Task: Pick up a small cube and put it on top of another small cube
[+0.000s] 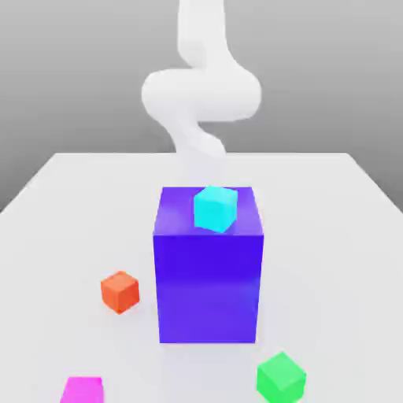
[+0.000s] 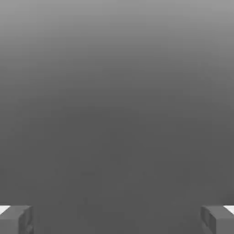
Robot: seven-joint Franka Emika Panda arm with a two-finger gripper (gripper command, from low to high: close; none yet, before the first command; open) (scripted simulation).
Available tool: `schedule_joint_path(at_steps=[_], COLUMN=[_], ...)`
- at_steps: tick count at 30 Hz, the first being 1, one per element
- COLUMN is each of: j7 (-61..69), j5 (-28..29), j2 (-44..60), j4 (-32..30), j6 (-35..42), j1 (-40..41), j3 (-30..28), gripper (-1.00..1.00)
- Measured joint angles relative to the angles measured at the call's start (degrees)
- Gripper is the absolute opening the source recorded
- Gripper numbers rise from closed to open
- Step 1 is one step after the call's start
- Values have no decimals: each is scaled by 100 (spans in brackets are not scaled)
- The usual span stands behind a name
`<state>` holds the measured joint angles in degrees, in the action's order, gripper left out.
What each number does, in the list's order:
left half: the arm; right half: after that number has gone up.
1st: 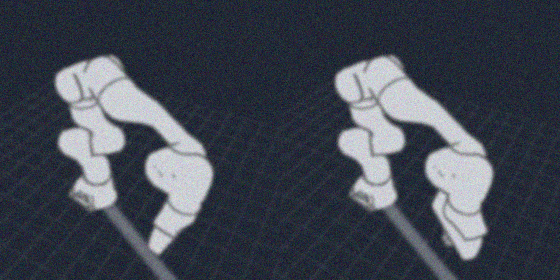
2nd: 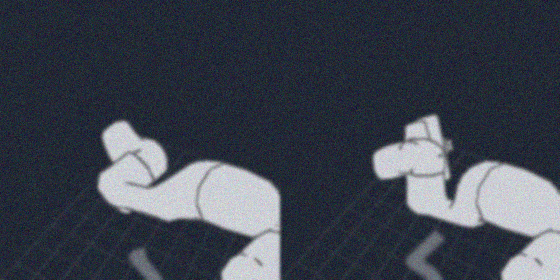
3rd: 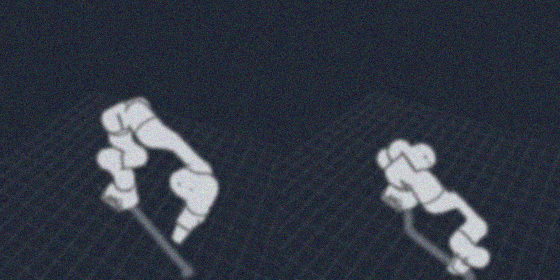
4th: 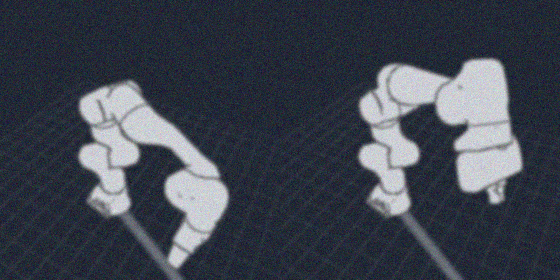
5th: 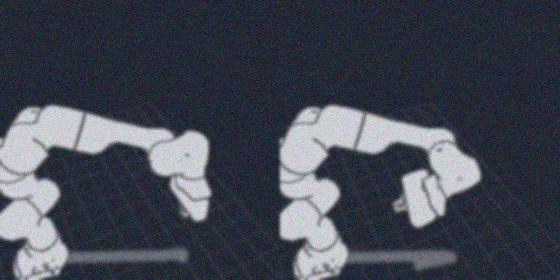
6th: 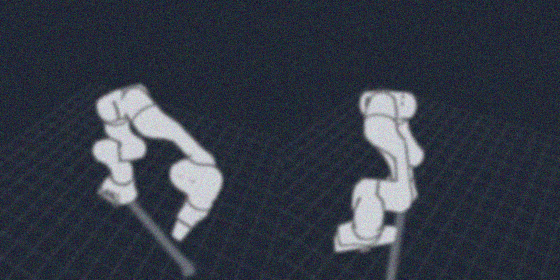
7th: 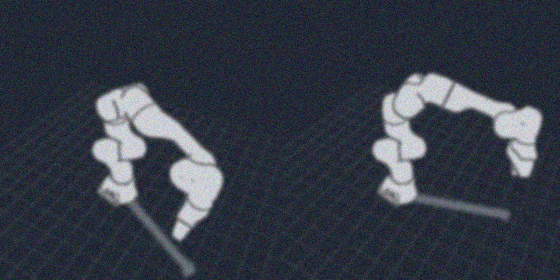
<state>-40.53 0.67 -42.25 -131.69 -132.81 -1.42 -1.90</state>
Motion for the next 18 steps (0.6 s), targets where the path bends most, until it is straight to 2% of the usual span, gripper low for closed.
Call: schedule_joint_path(at_steps=[9,18], j7=[2026,4262], j5=[123,-99], j2=[1279,2542], j4=[31,61], j6=[-377,-748], j1=[-533,-963], j3=[-796,-1596], gripper=[0,0])
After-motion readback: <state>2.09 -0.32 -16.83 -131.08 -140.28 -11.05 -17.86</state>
